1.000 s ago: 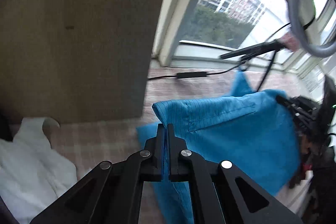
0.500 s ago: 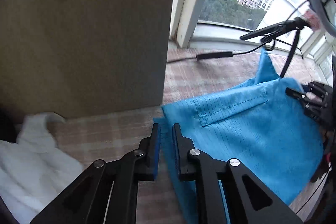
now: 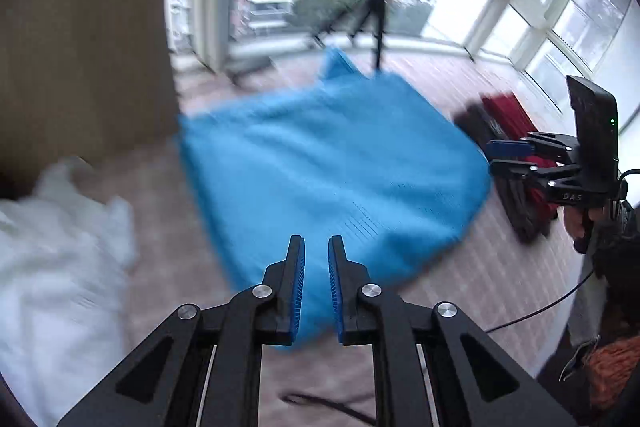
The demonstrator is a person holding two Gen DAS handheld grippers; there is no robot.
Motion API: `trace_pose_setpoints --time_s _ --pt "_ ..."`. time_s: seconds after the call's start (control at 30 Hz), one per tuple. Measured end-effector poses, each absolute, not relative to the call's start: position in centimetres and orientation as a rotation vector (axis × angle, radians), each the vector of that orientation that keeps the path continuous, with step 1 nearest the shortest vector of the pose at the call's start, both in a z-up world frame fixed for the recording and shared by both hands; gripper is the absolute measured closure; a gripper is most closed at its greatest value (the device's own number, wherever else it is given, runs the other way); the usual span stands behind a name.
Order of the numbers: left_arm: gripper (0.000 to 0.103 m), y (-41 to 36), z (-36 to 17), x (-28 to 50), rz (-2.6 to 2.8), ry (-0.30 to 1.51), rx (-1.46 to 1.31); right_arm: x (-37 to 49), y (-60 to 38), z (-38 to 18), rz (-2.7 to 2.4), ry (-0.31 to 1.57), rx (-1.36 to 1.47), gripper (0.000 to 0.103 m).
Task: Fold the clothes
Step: 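Release the hem and lower both open grippers to the folded coat edge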
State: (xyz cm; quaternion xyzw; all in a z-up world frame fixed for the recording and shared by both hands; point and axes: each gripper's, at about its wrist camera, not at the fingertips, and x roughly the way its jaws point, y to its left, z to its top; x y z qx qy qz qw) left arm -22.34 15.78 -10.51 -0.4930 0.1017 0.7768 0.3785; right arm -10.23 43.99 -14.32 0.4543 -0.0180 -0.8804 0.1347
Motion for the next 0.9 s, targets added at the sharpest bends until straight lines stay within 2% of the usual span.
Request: trace_pose_setpoints --time_s 0.1,0.23,0.4,0.5,0.57,0.8,0.9 --pt "0.089 16.8 -14.4 -23.4 2.022 0.336 -1.373 -7.7 46.6 -15.3 -2.626 -0.148 1.298 0.062" --pt "0.089 16.6 -17.4 -25.6 2.078 0.373 -1.467 -6.1 49.2 -15.6 -2.649 -0.059 1.345 0.062" --pt "0.092 17.7 -14.6 -25.4 2.101 0.367 -1.425 -5.8 47.5 -16.1 -2.541 0.161 1.273 0.063" --pt "0.09 18.9 -12.3 -23.9 2.062 0.347 -1.36 -6.5 46.9 -17.1 -2.474 0.166 1.281 0.069" --pt "0.087 19.4 -13.2 -24.0 2.046 0.379 -1.392 -6.9 47.3 -17.6 -2.442 0.136 1.301 0.076" --pt "0.089 20.7 -16.9 -24.8 1.998 0.471 -1.513 -7.6 49.4 -18.0 -2.34 0.067 1.379 0.076" --pt "0.091 20.8 -18.1 -25.7 1.997 0.441 -1.537 -7.5 47.9 -16.7 -2.329 0.063 1.267 0.076"
